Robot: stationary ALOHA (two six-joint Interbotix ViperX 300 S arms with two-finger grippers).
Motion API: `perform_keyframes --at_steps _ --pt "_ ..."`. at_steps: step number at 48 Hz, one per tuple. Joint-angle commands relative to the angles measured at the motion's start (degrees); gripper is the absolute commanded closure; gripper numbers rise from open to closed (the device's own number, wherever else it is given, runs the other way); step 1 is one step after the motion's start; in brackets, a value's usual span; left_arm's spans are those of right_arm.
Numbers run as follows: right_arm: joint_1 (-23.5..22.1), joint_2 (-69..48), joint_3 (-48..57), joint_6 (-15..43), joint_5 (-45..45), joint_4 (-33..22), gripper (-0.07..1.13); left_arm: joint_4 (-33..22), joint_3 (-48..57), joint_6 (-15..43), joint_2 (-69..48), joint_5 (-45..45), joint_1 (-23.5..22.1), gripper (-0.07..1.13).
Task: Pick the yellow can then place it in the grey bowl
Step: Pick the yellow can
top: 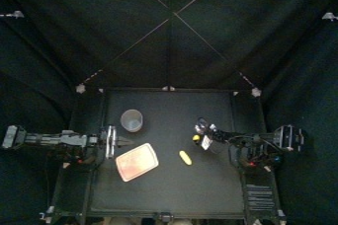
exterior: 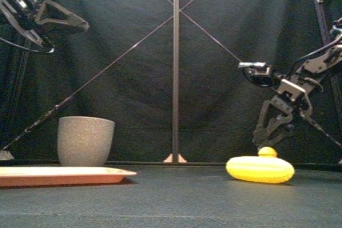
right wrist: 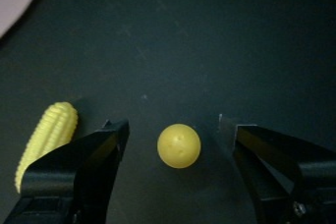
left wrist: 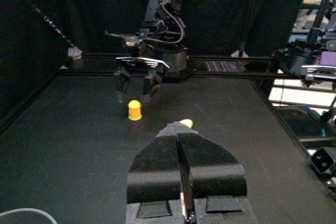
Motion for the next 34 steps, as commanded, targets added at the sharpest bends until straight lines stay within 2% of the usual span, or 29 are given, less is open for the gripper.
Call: perform_keyframes --at_steps 1,12,24,30,34 --pt "-1.0 2.7 -2.6 0.0 1.1 0.2 0.0 0.1 -1.0 0.1 0.3 -0.3 0.0 1.03" --pt "-1.5 7.6 -4.7 0.1 4.6 0.9 0.01 0.0 -0.6 0.1 0.3 -0.3 -0.2 1.03" --pt "-1.5 6.7 -4.4 0.1 7.9 2.7 0.03 0.0 0.1 0.1 0.4 -0.2 -0.2 1.03" --pt "-1.5 6.2 -4.7 0.1 8.0 2.8 0.08 0.0 0.3 0.1 0.3 -0.3 -0.2 1.03" --pt "-1.5 5.9 -4.7 0.0 8.0 2.7 0.16 0.0 0.4 0.1 0.3 -0.3 -0.3 1.03"
